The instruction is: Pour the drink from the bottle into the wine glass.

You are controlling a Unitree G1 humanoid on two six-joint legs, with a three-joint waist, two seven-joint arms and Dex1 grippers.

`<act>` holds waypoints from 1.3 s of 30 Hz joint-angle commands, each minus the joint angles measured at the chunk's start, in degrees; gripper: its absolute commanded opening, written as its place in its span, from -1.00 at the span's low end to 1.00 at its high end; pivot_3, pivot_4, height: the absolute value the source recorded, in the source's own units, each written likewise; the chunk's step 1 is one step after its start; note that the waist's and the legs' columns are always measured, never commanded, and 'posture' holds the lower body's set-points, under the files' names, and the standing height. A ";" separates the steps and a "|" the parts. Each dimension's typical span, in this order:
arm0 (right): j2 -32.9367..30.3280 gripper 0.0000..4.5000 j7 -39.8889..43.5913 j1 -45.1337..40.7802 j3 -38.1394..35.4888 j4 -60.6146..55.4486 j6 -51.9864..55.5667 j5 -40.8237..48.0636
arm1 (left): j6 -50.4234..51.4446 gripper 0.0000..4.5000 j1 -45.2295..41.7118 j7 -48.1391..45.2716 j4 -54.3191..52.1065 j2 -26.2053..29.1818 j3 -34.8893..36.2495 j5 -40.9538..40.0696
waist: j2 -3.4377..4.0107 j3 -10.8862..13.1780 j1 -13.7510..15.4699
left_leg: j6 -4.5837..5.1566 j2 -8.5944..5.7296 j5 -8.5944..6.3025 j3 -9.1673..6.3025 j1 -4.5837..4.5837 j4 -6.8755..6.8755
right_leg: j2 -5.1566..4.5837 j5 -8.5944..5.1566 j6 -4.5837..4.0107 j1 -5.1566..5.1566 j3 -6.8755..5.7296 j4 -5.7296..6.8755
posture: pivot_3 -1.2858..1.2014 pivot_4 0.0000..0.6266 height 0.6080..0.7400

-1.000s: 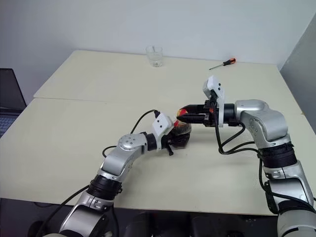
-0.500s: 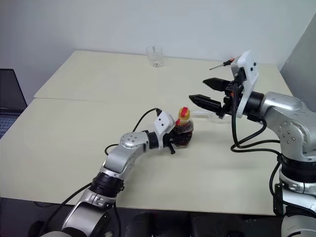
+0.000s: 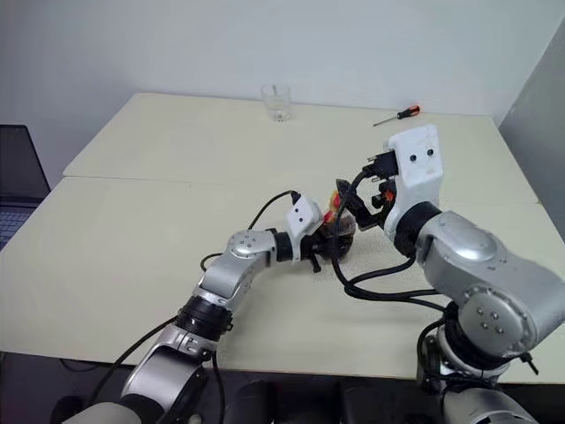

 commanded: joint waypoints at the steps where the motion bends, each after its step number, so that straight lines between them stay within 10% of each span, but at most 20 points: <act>1: 1.99 0.81 -6.39 0.37 0.23 -3.29 0.50 0.50 | -4.67 -0.67 -5.66 -5.82 4.04 0.04 1.87 -2.68 | 0.00 0.00 -0.01 | 0.00 0.00 0.00 -0.01 0.00 0.00 | 0.00 0.00 0.00 0.00 -0.01 0.00 | 0.03 -0.52 1.00; 39: 11.36 0.81 -39.58 -1.44 -0.31 2.46 0.50 25.05 | -20.86 -0.67 -21.87 -17.96 32.68 -4.21 5.78 -0.88 | 0.04 -0.03 -0.27 | 0.03 0.01 0.00 -0.32 -0.22 -0.11 | 0.09 -0.02 -0.02 -0.04 -0.18 -0.28 | 0.03 -0.52 1.00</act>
